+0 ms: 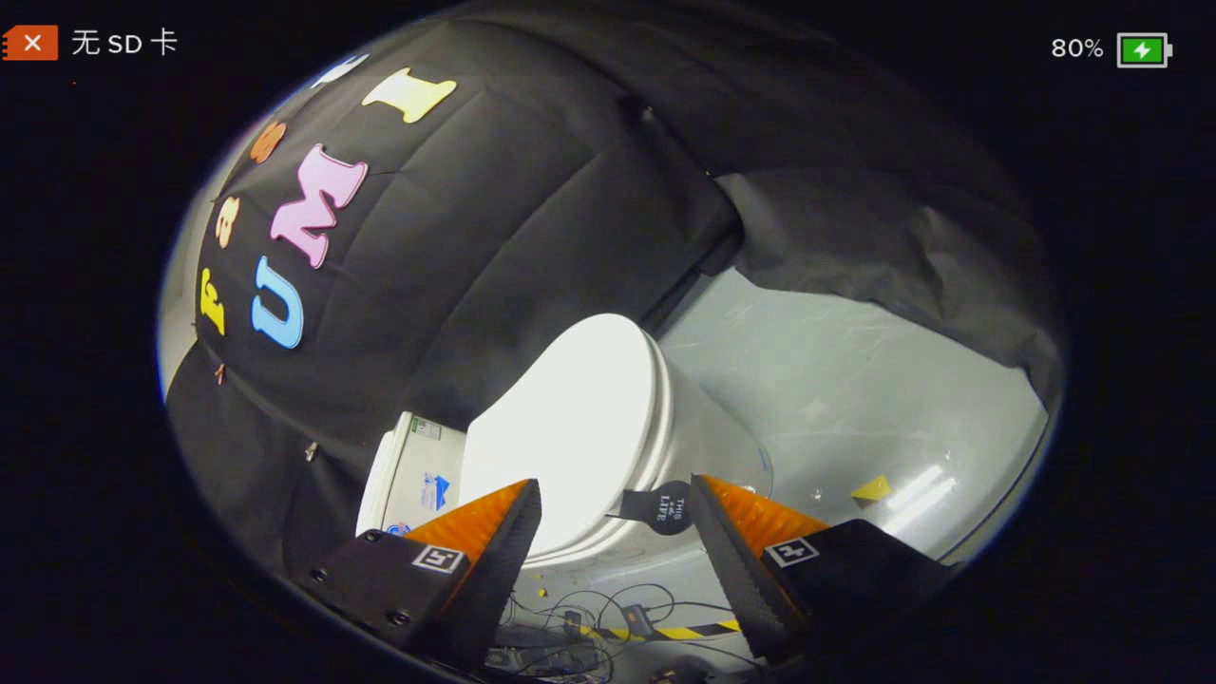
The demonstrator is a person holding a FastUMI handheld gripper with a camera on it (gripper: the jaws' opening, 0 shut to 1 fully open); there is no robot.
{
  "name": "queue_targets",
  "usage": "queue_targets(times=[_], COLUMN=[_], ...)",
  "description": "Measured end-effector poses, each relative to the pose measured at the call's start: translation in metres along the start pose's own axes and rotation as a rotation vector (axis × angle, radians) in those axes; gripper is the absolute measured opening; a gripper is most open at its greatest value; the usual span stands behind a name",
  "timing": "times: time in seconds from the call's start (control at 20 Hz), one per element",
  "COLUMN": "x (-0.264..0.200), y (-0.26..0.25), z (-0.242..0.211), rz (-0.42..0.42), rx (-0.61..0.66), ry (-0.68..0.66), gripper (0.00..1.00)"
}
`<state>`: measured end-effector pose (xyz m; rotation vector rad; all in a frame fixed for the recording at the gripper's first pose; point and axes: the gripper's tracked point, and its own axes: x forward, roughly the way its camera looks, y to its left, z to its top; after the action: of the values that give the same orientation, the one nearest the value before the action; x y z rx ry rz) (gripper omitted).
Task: Open the toilet lid.
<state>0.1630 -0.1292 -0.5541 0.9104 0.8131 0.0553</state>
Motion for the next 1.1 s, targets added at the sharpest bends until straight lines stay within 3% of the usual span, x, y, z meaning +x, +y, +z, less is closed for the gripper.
queue_targets(times=[0.25,0.4,0.7,0.75,0.9,1.1], x=[0.025,0.034,0.051,0.045,0.034,0.035], y=[-0.025,-0.024,-0.041,-0.045,-0.032,-0.021], z=[-0.024,-0.021,-0.030,-0.015,-0.026,-0.025], rz=[-0.021,0.020,0.000,0.048,0.038,-0.054], rx=[0.066,0.158,0.314,0.356,0.330,0.219], ry=[0.043,0.022,0.024,0.007,0.031,0.023], gripper=[0.99,0.95,0.42,0.32,0.05,0.05])
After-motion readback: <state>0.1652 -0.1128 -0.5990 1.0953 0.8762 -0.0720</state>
